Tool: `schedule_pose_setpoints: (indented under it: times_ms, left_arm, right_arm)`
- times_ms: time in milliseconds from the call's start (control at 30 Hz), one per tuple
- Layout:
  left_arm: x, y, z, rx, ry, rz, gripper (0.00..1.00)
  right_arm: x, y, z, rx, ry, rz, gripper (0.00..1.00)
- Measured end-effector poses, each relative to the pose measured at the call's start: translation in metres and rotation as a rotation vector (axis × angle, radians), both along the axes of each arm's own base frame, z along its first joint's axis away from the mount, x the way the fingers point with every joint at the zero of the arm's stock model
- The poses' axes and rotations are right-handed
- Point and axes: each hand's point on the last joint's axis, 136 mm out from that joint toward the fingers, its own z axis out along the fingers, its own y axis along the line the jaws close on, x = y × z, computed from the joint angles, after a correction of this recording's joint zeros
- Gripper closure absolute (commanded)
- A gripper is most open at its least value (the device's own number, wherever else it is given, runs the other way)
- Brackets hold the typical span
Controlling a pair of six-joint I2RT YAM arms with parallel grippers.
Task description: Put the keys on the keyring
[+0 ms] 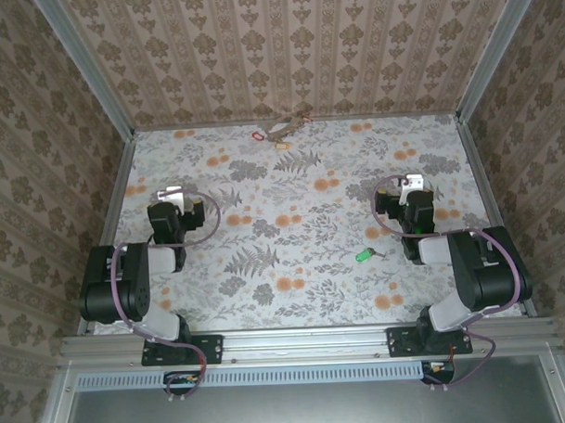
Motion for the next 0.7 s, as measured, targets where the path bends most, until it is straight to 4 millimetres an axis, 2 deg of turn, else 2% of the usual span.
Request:
schedule_pose_setpoints:
  times_ms: [100,167,267,300,400,467,500,567,667,700]
  left_arm:
    - [-0.001,-0.003,-0.001,0.0,0.028,-0.011,0.0]
    - [-0.001,-0.01,0.01,0.012,0.054,-0.022,0.0]
    - [0.011,-0.036,0.059,0.019,0.017,-0.056,0.0]
    - [0.017,-0.047,0.083,0.003,0.001,-0.058,0.0]
    - [0.036,-0.07,0.133,-0.079,0.001,-0.067,0.0]
    - [0.053,-0.083,0.155,-0.135,0.027,-0.081,0.0]
    - [0.064,-0.091,0.162,-0.158,0.044,-0.093,0.0]
    - [0.086,-0.113,0.165,-0.183,0.104,-0.126,0.0]
    - [0.125,-0.156,0.155,-0.222,0.193,-0.199,0.0]
    - [0.141,-0.173,0.146,-0.237,0.236,-0.226,0.0]
  right_arm:
    - [-0.004,0.0,0.006,-0.016,0.007,-0.013,0.0]
    - [-0.009,0.007,0.025,-0.034,0.001,-0.007,0.0]
    - [-0.006,0.023,0.08,-0.037,-0.076,0.017,0.0]
    - [-0.002,0.028,0.102,-0.023,-0.095,0.02,0.0]
    - [0.021,0.044,0.156,0.027,-0.114,0.027,0.0]
    - [0.04,0.057,0.179,0.053,-0.102,0.045,0.0]
    - [0.051,0.064,0.185,0.069,-0.088,0.059,0.0]
    - [0.065,0.078,0.181,0.097,-0.035,0.094,0.0]
    - [0.07,0.094,0.151,0.136,0.089,0.14,0.0]
    - [0.069,0.098,0.139,0.146,0.136,0.154,0.0]
